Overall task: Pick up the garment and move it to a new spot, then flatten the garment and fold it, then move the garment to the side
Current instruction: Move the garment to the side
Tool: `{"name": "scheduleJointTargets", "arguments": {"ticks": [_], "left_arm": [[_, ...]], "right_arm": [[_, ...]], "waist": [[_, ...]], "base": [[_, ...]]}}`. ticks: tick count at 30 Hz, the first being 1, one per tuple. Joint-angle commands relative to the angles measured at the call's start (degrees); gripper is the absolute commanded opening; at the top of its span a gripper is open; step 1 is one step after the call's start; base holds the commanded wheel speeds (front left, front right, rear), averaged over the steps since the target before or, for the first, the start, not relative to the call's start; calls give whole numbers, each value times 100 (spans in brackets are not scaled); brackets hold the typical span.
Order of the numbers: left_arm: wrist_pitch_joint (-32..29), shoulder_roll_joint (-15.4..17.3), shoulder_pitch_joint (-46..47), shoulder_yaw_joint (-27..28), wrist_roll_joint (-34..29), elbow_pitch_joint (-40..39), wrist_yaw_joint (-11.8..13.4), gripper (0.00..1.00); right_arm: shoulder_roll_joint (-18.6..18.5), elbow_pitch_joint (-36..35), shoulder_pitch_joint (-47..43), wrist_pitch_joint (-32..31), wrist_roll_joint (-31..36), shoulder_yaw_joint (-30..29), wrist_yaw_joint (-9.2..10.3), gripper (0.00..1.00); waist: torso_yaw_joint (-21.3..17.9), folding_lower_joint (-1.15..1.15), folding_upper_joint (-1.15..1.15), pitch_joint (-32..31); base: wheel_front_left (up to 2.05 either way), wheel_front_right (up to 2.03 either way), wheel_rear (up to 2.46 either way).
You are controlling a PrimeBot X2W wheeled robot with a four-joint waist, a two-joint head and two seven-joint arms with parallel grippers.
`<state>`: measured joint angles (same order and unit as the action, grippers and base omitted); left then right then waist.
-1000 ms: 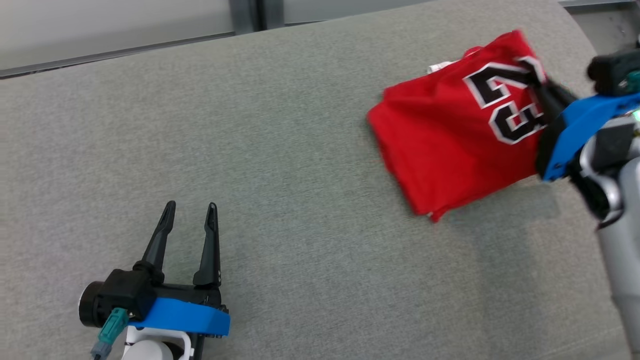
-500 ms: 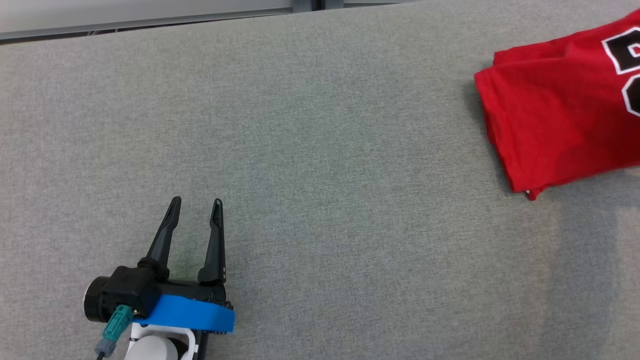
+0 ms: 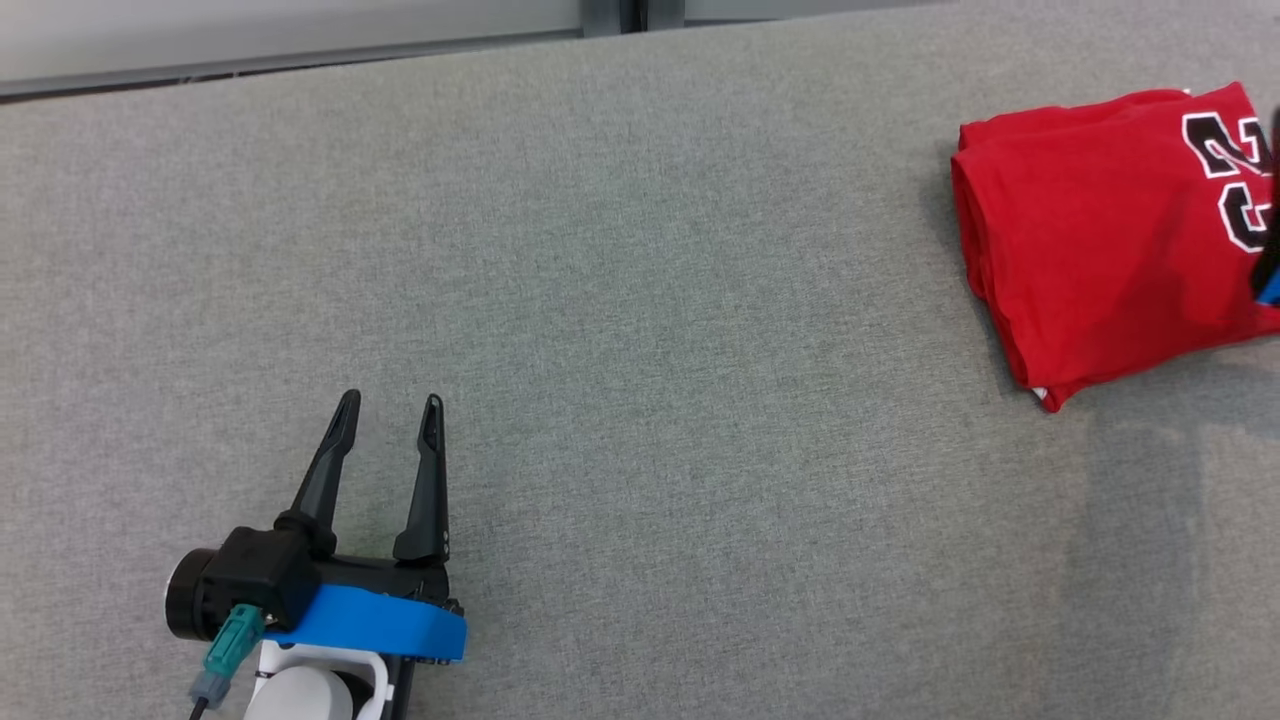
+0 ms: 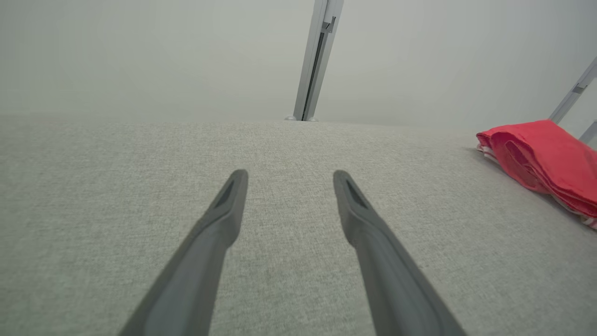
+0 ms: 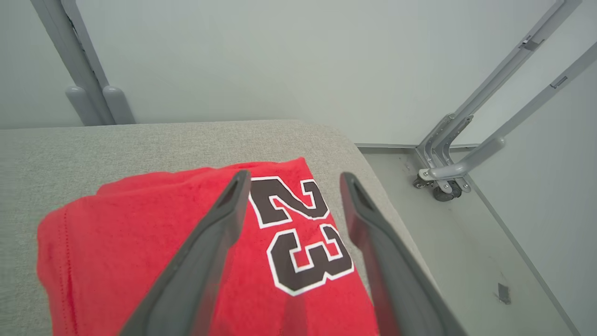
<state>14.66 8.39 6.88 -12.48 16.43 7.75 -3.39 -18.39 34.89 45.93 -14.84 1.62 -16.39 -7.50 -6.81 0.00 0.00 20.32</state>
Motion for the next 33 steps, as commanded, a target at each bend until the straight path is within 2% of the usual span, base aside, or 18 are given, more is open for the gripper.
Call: {"name": "scheduleJointTargets", "arguments": {"ticks": [1,7,14,24,27,29,33], "left_arm": [[15,20,14,-5,16,11,23,100],[25,42,-24,98,86,25,95,100],[36,-41,-224,292,318,224,186,100],[45,-105,-689,505,600,631,288,100],[15,-74,-796,488,604,743,287,100],[9,-44,-857,454,576,803,294,100],[3,-53,-942,396,624,900,239,100]], "right_arm": [[4,-18,102,80,-27,92,1,100],[159,-260,59,557,-170,640,1,100],[602,-533,-574,1309,-277,1021,1,100],[1444,-1050,-2312,2280,-79,1017,1,100],[1524,-1264,-2848,2502,-69,997,1,100],[1549,-1342,-3193,2619,-465,1170,1,100],[1539,-1515,-3757,2805,-854,1396,1,100]], "waist": [[-23,0,0,-63],[18,0,0,-344],[269,0,0,-926],[775,0,0,-1565],[841,0,0,-1660],[868,0,0,-1705],[888,0,0,-1797]], "base": [[0,0,0],[0,0,0],[0,0,0],[0,0,0],[0,0,0],[0,0,0],[0,0,0]]}}
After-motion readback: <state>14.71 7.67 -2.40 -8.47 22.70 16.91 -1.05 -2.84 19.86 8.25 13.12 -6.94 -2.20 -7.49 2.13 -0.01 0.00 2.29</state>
